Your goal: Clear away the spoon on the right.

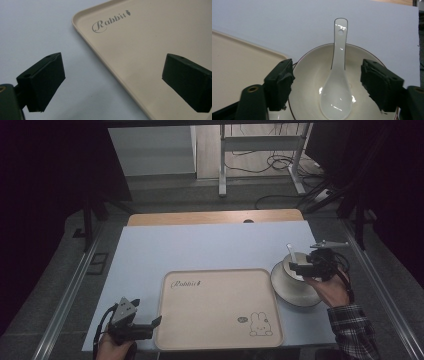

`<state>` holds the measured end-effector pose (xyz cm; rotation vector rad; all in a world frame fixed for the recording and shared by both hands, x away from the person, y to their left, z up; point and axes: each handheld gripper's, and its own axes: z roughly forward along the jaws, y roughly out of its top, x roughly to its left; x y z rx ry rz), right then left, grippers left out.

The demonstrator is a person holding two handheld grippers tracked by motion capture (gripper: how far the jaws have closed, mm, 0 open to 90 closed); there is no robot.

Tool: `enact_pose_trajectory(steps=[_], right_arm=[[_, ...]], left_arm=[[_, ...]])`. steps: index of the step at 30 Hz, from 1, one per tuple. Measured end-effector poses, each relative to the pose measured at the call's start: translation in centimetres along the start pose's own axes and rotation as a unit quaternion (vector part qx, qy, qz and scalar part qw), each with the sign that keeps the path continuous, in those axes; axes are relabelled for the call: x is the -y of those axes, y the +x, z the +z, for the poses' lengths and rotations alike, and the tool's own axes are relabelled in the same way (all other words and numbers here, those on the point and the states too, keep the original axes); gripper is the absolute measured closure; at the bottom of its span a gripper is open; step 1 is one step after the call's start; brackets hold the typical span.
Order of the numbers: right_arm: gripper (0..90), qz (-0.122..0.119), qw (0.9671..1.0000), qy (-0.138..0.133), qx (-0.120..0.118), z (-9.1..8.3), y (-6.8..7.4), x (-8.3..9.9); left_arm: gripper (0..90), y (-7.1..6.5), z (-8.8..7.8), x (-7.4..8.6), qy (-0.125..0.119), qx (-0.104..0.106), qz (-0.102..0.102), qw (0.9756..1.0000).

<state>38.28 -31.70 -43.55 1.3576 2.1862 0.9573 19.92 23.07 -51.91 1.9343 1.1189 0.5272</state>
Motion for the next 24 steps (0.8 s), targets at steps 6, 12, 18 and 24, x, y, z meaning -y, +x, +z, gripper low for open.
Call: enact_pose_trajectory(steps=[6, 12, 18, 24], right_arm=[[36.9, -0.011, 0.9999, 0.004, 0.004, 0.7, -0.1, -1.0], [48.9, -0.013, 0.9998, 0.005, 0.013, 1.5, -0.3, -2.4], [54.4, -0.016, 0.9996, 0.013, 0.02, 2.5, -0.5, -3.4], [59.3, -0.016, 0.9994, 0.021, 0.024, 3.8, -0.8, -4.2]], left_arm=[[4.3, 0.0, 0.0, 0.0, 0.0, 0.0, 0.001, 1.0], [4.3, 0.0, 0.0, 0.0, -0.001, 0.001, 0.002, 1.0], [4.3, -0.1, 0.0, 0.0, -0.001, 0.0, 0.005, 1.0], [4.4, -0.1, 0.0, 0.0, -0.001, 0.001, 0.005, 1.0]])
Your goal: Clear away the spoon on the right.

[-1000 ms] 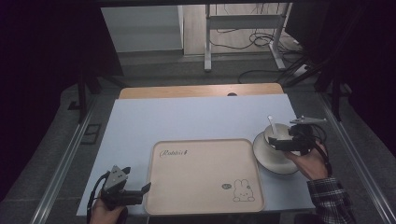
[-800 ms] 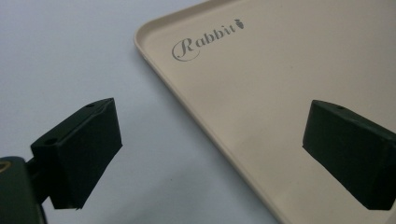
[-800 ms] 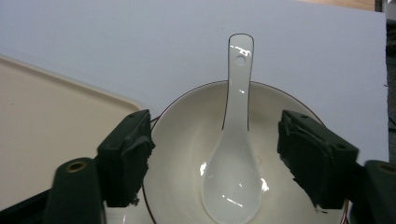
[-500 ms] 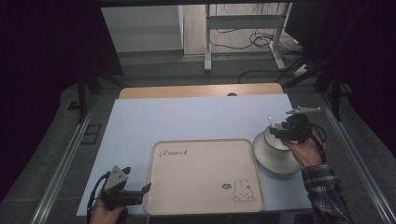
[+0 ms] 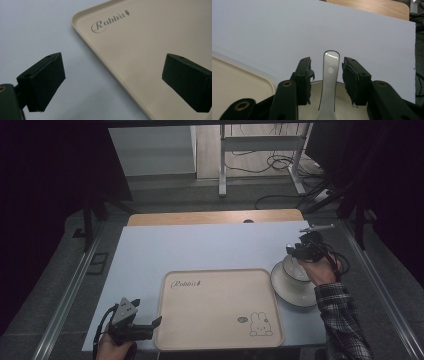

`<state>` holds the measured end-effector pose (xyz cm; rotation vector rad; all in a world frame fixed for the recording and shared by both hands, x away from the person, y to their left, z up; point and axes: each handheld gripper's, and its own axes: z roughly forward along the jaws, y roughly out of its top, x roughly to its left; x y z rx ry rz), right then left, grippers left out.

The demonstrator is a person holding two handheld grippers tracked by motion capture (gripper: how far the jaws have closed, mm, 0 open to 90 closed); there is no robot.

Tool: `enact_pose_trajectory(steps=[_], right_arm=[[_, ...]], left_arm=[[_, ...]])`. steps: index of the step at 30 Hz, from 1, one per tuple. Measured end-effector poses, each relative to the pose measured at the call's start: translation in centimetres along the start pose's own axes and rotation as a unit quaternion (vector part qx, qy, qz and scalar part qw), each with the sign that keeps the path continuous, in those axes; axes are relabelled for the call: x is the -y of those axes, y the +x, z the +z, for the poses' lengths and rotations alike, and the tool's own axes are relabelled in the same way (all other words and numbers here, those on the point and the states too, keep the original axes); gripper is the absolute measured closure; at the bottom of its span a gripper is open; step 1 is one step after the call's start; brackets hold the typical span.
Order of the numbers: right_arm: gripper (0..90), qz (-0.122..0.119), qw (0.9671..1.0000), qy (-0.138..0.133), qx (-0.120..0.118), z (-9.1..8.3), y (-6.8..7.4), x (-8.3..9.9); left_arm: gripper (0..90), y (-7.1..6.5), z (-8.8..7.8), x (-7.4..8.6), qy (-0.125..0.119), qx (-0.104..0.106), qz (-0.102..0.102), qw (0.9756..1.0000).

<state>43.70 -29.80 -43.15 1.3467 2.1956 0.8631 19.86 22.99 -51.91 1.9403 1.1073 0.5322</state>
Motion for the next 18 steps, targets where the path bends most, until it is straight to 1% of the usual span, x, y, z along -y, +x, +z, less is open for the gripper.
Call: enact_pose_trajectory(steps=[8, 10, 12, 13, 18], right_arm=[[65.0, 0.006, 0.9997, 0.019, 0.011, 1.6, -0.2, -0.4], [66.5, 0.008, 0.9996, 0.023, 0.009, 1.8, -0.1, -0.3], [70.5, 0.006, 0.9994, 0.031, 0.015, 2.1, 0.1, -0.3], [72.5, 0.003, 0.9994, 0.032, 0.017, 2.3, 0.1, -0.3], [74.1, -0.004, 0.9992, 0.035, 0.02, 2.1, 0.4, -0.4]], left_arm=[[4.5, 0.0, 0.0, 0.0, 0.0, 0.0, 0.003, 1.0], [4.5, -0.1, 0.0, 0.0, 0.001, 0.0, 0.003, 1.0], [4.6, -0.1, 0.0, 0.0, 0.001, -0.001, 0.004, 1.0], [4.6, -0.1, 0.0, 0.0, 0.001, -0.001, 0.005, 1.0], [4.6, -0.1, 0.0, 0.0, 0.001, -0.001, 0.006, 1.0]])
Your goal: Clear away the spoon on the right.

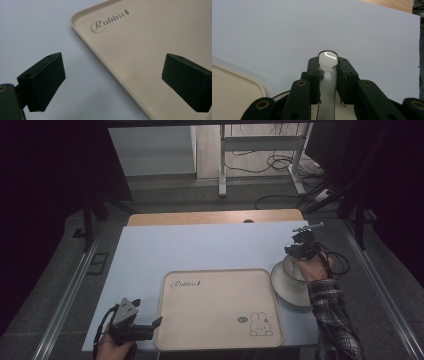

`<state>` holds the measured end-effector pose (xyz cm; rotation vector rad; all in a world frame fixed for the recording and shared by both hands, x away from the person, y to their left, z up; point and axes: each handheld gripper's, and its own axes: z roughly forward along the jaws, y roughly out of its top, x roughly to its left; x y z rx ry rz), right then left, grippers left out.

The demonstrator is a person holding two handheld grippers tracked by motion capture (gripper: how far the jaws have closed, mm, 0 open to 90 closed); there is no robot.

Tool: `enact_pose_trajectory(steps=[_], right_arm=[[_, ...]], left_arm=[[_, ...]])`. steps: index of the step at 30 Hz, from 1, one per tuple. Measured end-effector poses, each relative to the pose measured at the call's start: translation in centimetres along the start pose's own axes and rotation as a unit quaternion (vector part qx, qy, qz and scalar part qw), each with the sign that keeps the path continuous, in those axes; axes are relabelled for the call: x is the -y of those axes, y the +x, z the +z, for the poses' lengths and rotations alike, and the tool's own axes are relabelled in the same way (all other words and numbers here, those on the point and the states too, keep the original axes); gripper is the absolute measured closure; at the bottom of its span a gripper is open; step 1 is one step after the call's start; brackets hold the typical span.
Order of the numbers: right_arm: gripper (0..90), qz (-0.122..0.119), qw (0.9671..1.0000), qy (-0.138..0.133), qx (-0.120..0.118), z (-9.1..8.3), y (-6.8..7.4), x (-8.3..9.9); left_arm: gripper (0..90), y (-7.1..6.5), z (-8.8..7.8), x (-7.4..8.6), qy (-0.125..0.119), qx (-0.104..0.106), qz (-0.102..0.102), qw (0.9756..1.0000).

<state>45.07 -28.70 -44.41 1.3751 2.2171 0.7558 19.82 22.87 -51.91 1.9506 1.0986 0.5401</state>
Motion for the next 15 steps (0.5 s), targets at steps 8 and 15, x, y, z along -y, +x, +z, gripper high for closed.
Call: enact_pose_trajectory(steps=[8, 15], right_arm=[[74.4, -0.001, 0.9999, 0.001, -0.012, -1.6, -0.2, -0.4], [74.4, -0.012, 0.9998, 0.001, -0.016, -3.0, -0.2, -0.8]], left_arm=[[4.7, -0.1, 0.0, 0.0, 0.001, -0.001, 0.003, 1.0], [4.7, -0.1, 0.0, 0.0, 0.002, -0.001, 0.004, 1.0]])
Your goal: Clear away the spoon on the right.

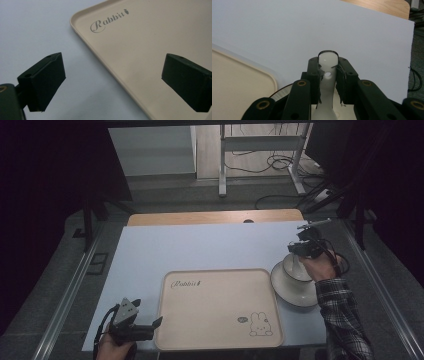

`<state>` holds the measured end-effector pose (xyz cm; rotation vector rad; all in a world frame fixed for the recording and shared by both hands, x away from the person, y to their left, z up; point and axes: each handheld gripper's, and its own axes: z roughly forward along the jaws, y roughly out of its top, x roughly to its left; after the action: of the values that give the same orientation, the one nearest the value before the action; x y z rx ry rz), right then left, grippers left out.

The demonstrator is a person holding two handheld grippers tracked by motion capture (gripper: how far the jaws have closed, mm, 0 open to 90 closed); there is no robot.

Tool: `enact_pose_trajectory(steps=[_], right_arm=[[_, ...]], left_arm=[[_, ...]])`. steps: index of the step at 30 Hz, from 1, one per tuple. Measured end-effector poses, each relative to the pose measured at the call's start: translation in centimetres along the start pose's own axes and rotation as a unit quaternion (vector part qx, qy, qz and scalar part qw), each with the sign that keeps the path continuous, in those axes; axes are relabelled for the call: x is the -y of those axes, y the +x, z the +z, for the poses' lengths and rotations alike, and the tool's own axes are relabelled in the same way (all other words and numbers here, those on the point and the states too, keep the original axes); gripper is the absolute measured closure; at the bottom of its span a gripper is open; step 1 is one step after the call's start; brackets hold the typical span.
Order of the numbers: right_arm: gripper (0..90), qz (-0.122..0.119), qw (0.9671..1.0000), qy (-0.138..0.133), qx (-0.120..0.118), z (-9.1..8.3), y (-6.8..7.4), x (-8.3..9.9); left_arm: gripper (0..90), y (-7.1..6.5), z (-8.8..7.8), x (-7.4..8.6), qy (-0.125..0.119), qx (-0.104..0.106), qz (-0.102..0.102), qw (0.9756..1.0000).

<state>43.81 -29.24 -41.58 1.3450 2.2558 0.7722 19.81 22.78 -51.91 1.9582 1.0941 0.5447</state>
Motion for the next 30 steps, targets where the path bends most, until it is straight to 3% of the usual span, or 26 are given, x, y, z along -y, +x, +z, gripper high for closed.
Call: enact_pose_trajectory(steps=[18, 30], right_arm=[[74.5, -0.013, 0.9998, -0.014, -0.008, -4.0, 0.3, -1.2], [74.5, -0.032, 0.9992, -0.013, -0.022, -6.7, 1.4, -2.1]], left_arm=[[4.8, -0.1, 0.0, 0.0, 0.001, -0.001, 0.005, 1.0], [4.9, -0.1, 0.0, 0.0, 0.001, -0.001, 0.006, 1.0]])
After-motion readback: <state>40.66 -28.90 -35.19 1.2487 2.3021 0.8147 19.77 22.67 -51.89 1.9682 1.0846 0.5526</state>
